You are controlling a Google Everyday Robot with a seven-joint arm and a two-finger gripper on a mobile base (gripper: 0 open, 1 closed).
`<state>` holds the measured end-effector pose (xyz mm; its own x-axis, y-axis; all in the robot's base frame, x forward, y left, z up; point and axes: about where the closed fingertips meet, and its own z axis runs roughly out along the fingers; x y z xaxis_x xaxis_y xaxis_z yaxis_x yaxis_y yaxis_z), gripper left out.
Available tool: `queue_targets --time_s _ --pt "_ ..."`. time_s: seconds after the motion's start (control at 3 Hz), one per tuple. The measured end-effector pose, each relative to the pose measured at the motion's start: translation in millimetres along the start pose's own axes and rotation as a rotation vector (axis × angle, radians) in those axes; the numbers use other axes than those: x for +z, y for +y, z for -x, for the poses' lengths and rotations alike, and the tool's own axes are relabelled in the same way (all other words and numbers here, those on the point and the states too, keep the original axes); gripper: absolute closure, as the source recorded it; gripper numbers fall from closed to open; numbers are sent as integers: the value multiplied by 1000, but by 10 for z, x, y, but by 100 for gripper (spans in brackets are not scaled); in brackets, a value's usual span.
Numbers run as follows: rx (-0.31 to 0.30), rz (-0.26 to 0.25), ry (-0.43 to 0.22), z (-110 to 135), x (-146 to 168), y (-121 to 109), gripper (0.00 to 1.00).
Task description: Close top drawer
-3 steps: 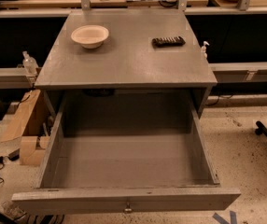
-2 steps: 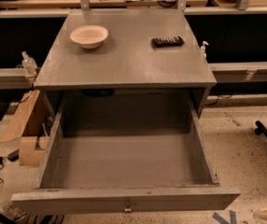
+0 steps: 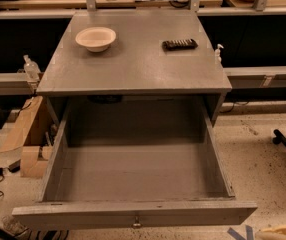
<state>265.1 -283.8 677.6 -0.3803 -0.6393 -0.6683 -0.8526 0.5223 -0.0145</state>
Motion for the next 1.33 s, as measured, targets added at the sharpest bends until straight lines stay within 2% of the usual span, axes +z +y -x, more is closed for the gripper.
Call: queue_targets --time_s 0.33,0.67,1.33 --pt "-3 4 -14 9 51 -19 100" --pt "-28 19 -53 95 272 -158 100" --pt "-61 82 -126 247 770 -368 100"
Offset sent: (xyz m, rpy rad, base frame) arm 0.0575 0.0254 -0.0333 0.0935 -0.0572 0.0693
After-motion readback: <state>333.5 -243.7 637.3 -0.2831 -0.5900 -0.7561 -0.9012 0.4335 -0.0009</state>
